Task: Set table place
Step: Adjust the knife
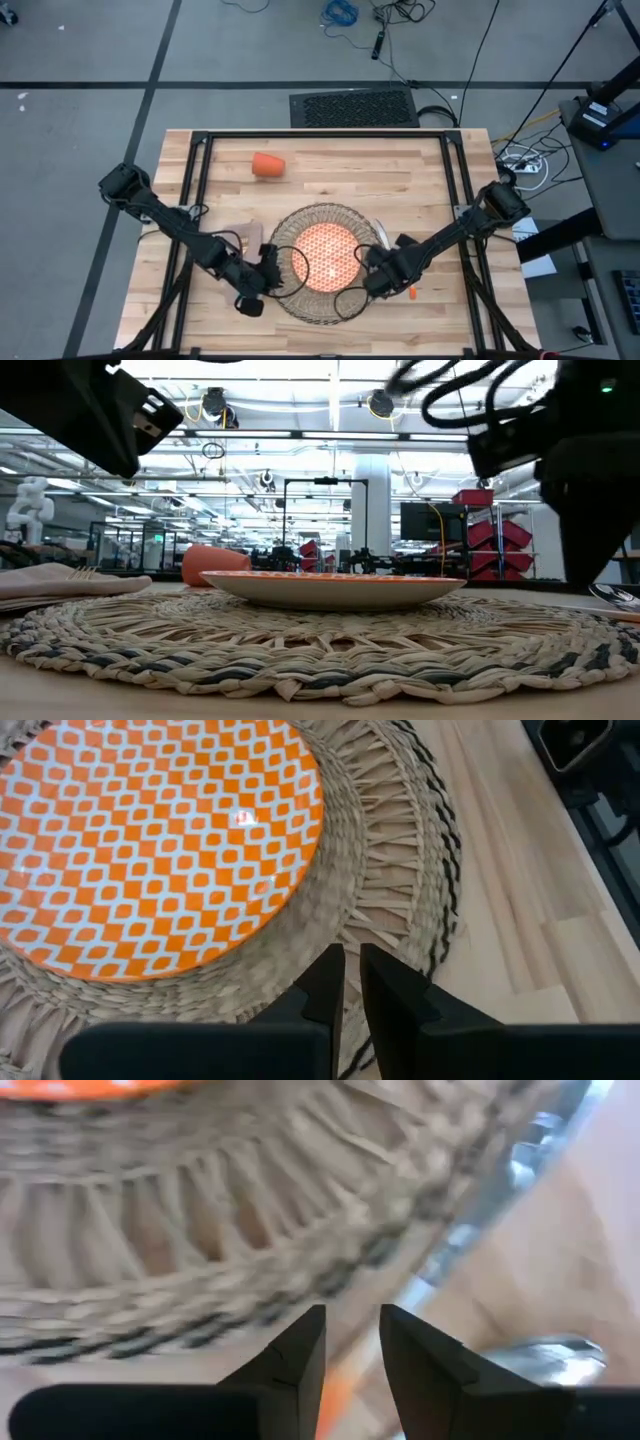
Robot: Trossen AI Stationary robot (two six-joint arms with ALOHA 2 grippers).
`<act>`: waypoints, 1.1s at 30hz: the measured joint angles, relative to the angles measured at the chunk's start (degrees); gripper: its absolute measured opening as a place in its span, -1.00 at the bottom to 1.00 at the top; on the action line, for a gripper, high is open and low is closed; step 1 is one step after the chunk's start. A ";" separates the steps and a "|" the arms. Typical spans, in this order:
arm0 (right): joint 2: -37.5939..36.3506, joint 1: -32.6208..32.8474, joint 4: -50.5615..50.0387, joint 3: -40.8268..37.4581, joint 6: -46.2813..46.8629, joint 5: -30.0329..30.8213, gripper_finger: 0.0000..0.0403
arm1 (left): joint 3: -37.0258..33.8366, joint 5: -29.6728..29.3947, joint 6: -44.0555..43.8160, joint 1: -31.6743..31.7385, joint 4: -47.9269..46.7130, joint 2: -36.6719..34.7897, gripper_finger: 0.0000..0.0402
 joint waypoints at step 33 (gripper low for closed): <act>-0.66 -1.64 4.09 -7.82 18.44 1.44 -0.57 | 0.00 -0.42 1.71 -4.06 -0.30 0.02 -0.89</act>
